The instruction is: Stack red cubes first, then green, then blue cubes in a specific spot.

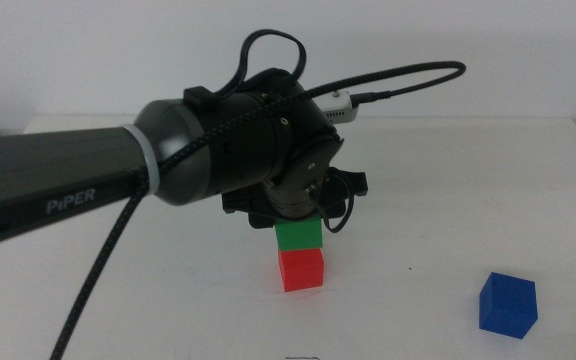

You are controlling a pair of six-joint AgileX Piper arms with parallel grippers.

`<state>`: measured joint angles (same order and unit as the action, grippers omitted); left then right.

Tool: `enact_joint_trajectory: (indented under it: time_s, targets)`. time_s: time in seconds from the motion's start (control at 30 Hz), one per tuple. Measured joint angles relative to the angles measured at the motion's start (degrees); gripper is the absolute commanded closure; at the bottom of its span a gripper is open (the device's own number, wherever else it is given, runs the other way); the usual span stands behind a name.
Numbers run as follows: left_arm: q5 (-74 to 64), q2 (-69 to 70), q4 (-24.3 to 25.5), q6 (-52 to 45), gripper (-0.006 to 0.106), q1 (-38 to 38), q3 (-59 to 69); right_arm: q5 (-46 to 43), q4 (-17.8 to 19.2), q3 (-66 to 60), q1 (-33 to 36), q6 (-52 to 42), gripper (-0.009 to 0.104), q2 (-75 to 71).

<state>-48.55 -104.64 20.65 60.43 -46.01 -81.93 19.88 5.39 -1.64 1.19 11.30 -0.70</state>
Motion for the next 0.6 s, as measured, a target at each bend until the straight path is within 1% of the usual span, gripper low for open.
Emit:
enact_joint_trajectory:
  time_s: [0.4, 0.6]
  targets:
    - [-0.20, -3.80, 2.03, 3.40, 0.102, -0.51, -0.12, 0.00, 0.00, 0.00, 0.00, 0.00, 0.020, 0.00]
    - [-0.20, -4.32, 2.13, 4.32, 0.102, -0.51, -0.12, 0.00, 0.00, 0.00, 0.00, 0.00, 0.020, 0.00]
